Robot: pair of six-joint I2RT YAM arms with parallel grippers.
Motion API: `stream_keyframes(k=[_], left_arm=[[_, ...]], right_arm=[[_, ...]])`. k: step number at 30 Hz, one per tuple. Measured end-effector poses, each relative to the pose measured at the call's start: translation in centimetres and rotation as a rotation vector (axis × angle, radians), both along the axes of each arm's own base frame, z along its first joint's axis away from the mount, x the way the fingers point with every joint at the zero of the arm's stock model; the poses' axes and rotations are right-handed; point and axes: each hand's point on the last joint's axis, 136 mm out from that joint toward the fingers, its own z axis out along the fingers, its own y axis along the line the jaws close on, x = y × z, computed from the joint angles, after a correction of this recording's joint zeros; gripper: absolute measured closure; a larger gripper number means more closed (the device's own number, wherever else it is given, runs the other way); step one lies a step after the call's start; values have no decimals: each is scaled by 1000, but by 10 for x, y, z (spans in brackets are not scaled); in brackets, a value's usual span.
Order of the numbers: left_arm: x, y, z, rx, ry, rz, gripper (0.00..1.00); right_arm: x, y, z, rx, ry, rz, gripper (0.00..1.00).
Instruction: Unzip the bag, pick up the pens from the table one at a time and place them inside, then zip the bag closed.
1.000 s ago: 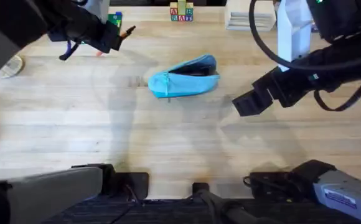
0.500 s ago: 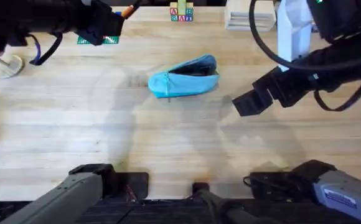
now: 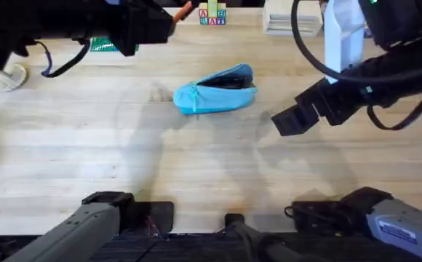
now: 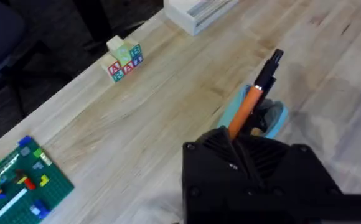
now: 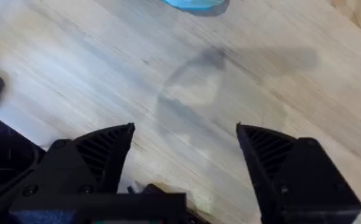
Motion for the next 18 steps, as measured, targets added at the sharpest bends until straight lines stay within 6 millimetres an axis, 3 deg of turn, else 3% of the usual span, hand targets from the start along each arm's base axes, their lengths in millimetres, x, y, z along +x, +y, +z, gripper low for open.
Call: stream_keyframes(k=[1,3,13,18], left_arm=[[-2,-5,0,-2,0,-16,960],[-14,-33,1,-12,1,-112,960],[-27,-57,0,-13,11,-194,960],[-29,-65,-12,-13,64,-217,960]], right_arm=[[0,0,0,0,0,0,4],[0,0,0,0,0,0,4],[0,0,0,0,0,0,4],[0,0,0,0,0,0,4]])
